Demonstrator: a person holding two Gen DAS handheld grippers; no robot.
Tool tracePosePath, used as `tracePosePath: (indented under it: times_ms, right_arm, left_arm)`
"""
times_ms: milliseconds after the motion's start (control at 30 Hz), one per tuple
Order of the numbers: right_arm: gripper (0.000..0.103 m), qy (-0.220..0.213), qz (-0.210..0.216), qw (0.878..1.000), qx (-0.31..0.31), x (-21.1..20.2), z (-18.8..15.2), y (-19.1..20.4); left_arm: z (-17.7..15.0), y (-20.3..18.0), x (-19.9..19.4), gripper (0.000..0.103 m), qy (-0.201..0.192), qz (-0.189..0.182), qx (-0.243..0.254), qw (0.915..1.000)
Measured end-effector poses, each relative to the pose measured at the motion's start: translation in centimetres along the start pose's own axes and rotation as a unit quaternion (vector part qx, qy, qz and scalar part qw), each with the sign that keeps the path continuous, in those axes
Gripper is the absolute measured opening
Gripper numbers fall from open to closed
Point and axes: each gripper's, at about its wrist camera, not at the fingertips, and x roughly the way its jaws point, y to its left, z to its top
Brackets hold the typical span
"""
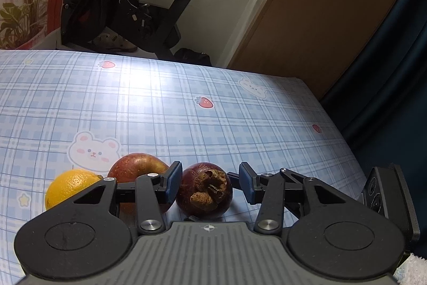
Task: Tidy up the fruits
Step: 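Close the left gripper on the mangosteen while the right gripper clamps its other side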
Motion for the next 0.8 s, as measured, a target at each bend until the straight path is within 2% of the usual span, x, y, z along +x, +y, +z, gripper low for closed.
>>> tracePosePath:
  times_ms: [233,433,600,700,800]
  right_arm:
    - [0.068,0.002,0.005,1.0,0.0,0.1,0.0,-0.1]
    - [0.068,0.011,0.01,1.0,0.005,0.4,0.2,-0.3]
    - [0.068,0.019,0.017,1.0,0.017,0.7,0.3,-0.8]
    - [0.063,0.016,0.025,0.999,0.021,0.7,0.3,-1.0]
    - [0.063,0.015,0.021,0.999,0.023,0.5,0.2,-0.9]
  left_arm:
    - [-0.2,-0.1,0.8,0.049,0.014,-0.005,0.013,0.9998]
    - [0.1,0.4,1.6,0.049,0.02,-0.007,-0.006,0.9998]
    - [0.2,0.0,2.1,0.052,0.028,-0.007,0.008,0.9996]
    - [0.1,0.1,2.2,0.052,0.029,-0.009,0.008,0.9995]
    - [0.2,0.0,2.4,0.052,0.033,-0.009,0.01,0.9994]
